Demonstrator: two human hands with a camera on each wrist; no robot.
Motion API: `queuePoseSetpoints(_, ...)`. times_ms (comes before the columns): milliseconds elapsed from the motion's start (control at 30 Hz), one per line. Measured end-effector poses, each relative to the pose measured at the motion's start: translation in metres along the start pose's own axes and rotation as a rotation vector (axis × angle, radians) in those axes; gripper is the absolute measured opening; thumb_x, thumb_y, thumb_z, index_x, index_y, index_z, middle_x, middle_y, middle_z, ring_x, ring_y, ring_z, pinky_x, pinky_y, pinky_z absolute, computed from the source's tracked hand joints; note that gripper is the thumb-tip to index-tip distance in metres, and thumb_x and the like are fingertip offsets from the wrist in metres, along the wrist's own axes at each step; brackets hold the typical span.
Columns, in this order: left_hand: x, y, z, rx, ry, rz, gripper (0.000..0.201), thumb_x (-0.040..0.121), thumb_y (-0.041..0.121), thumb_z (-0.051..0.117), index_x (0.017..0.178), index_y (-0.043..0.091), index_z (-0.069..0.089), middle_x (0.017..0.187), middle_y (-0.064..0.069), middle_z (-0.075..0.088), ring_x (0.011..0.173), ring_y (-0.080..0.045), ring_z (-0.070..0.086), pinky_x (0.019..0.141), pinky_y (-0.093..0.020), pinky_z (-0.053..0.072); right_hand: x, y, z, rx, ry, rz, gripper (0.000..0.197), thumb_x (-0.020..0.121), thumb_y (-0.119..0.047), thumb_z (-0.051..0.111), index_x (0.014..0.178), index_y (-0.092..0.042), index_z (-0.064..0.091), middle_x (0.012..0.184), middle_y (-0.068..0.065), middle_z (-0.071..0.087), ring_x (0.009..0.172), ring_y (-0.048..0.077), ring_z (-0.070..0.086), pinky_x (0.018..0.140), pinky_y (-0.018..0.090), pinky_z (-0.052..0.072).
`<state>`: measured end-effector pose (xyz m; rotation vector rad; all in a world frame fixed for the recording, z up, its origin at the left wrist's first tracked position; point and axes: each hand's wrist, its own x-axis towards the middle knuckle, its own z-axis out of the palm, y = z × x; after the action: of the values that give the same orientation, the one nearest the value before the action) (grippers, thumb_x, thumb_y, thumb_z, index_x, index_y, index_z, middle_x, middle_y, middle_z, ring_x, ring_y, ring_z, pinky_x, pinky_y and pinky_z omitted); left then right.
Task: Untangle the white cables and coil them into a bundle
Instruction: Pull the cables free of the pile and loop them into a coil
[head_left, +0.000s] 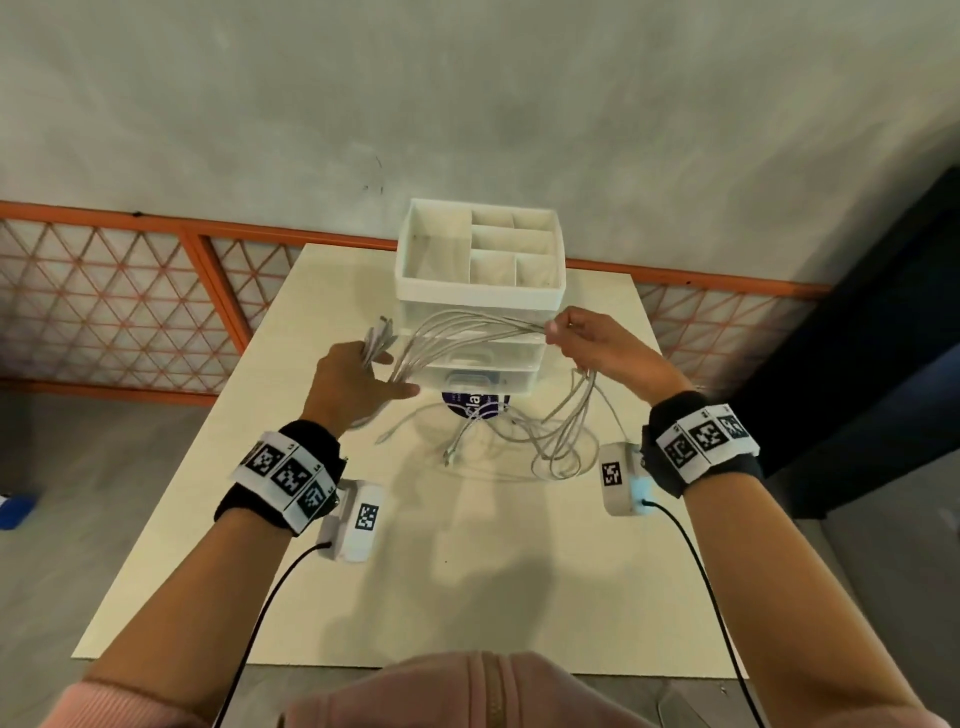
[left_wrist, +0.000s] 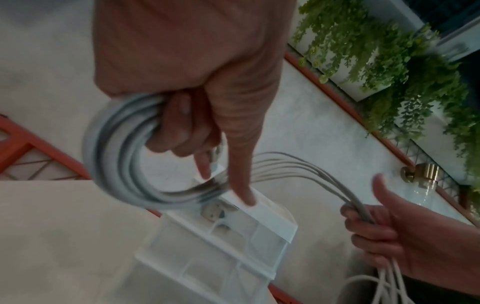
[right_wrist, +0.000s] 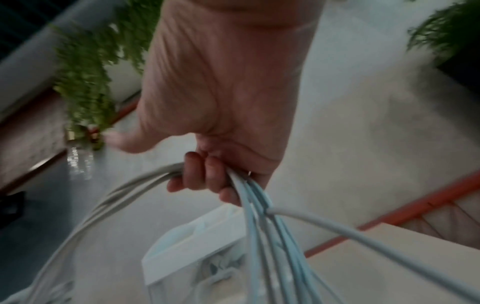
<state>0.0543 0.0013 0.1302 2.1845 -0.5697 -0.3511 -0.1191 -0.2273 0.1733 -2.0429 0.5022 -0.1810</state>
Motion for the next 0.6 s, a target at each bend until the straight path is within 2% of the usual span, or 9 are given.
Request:
queuePoseSetpoints(100, -0.009, 0.009, 0.007, -0.108, 0.172, 0.142, 0.038, 0.068, 0.041, 0.080, 0.083, 0.014, 0.058, 0.055, 0.004, 0.044, 0.049, -0.014, 0.040, 0.043, -0.014, 0.030, 0.004, -0.013, 0.007, -0.195, 0.036, 0.001, 0.048, 0.097, -0.049, 0.034, 0.089, -0.013, 0.065, 0.070, -0.011, 0.051, 0.069, 0.010, 0.045, 0.063, 0.023, 0.035)
queuePoseSetpoints(167, -0.014, 0.018, 0.010, -0.294, 0.340, 0.217, 0.044, 0.074, 0.044, 0.075, 0.087, 0.006, 0.057, 0.053, 0.003, 0.036, 0.047, -0.014, 0.030, 0.041, -0.017, 0.026, 0.008, -0.018, 0.012, -0.377, 0.019, -0.007, 0.045, 0.099, -0.041, 0.035, 0.086, -0.010, 0.065, 0.074, -0.002, 0.054, 0.070, 0.016, 0.049, 0.062, 0.019, 0.036)
queuePoseSetpoints(267, -0.019, 0.034, 0.007, -0.477, 0.462, 0.273, 0.029, 0.083, 0.038, 0.068, 0.086, 0.012, 0.057, 0.053, 0.005, 0.031, 0.043, -0.006, 0.028, 0.043, -0.013, 0.026, 0.014, -0.018, 0.017, -0.459, 0.090, 0.041, 0.042, 0.099, -0.034, 0.041, 0.083, -0.005, 0.066, 0.061, -0.008, 0.046, 0.053, 0.010, 0.043, 0.048, 0.011, 0.035)
queuePoseSetpoints(300, -0.020, 0.038, 0.006, -0.503, 0.440, 0.290, 0.024, 0.085, 0.036, 0.067, 0.087, 0.013, 0.059, 0.053, 0.005, 0.030, 0.042, -0.006, 0.027, 0.043, -0.014, 0.026, 0.015, -0.018, 0.019, -0.456, 0.114, 0.056, 0.041, 0.098, -0.034, 0.042, 0.085, -0.003, 0.067, 0.062, -0.010, 0.048, 0.052, 0.009, 0.043, 0.047, 0.012, 0.034)
queuePoseSetpoints(367, -0.021, 0.042, 0.007, -0.478, 0.263, 0.376, 0.017, 0.085, 0.032, 0.067, 0.093, 0.017, 0.062, 0.054, 0.005, 0.037, 0.044, -0.003, 0.031, 0.046, -0.012, 0.029, 0.016, -0.021, 0.026, -0.443, 0.086, 0.050, 0.038, 0.098, -0.033, 0.044, 0.089, -0.004, 0.066, 0.071, -0.008, 0.056, 0.059, 0.012, 0.049, 0.051, 0.016, 0.033)
queuePoseSetpoints(433, -0.022, 0.044, 0.015, -0.374, 0.007, 0.448, 0.023, 0.086, 0.029, 0.066, 0.107, 0.022, 0.061, 0.072, 0.007, 0.058, 0.056, 0.001, 0.048, 0.056, -0.009, 0.038, 0.015, -0.030, 0.034, -0.400, -0.005, -0.003, 0.029, 0.098, -0.030, 0.043, 0.086, -0.011, 0.060, 0.082, -0.005, 0.059, 0.067, 0.013, 0.050, 0.057, 0.022, 0.036)
queuePoseSetpoints(500, -0.024, 0.045, 0.025, -0.294, -0.167, 0.468, 0.034, 0.091, 0.026, 0.059, 0.124, 0.019, 0.055, 0.094, 0.020, 0.060, 0.077, 0.017, 0.056, 0.069, -0.001, 0.038, 0.012, -0.043, 0.038, -0.252, -0.087, -0.035, 0.027, 0.100, -0.027, 0.040, 0.084, -0.012, 0.056, 0.076, -0.006, 0.054, 0.063, 0.009, 0.044, 0.055, 0.017, 0.036)
queuePoseSetpoints(533, -0.025, 0.046, 0.030, -0.297, -0.192, 0.460, 0.034, 0.094, 0.024, 0.054, 0.128, 0.017, 0.052, 0.097, 0.025, 0.058, 0.082, 0.023, 0.054, 0.073, 0.002, 0.037, 0.010, -0.049, 0.039, -0.151, -0.119, -0.021, 0.027, 0.100, -0.026, 0.038, 0.089, -0.009, 0.056, 0.072, -0.009, 0.052, 0.059, 0.006, 0.041, 0.051, 0.013, 0.034)
queuePoseSetpoints(600, -0.025, 0.046, 0.035, -0.337, -0.170, 0.435, 0.030, 0.098, 0.022, 0.046, 0.126, 0.013, 0.051, 0.085, 0.025, 0.056, 0.072, 0.021, 0.054, 0.067, 0.000, 0.039, 0.007, -0.054, 0.037, -0.027, -0.171, -0.010, 0.033, 0.102, -0.027, 0.035, 0.101, -0.003, 0.058, 0.062, -0.013, 0.049, 0.054, 0.004, 0.039, 0.048, 0.011, 0.033)
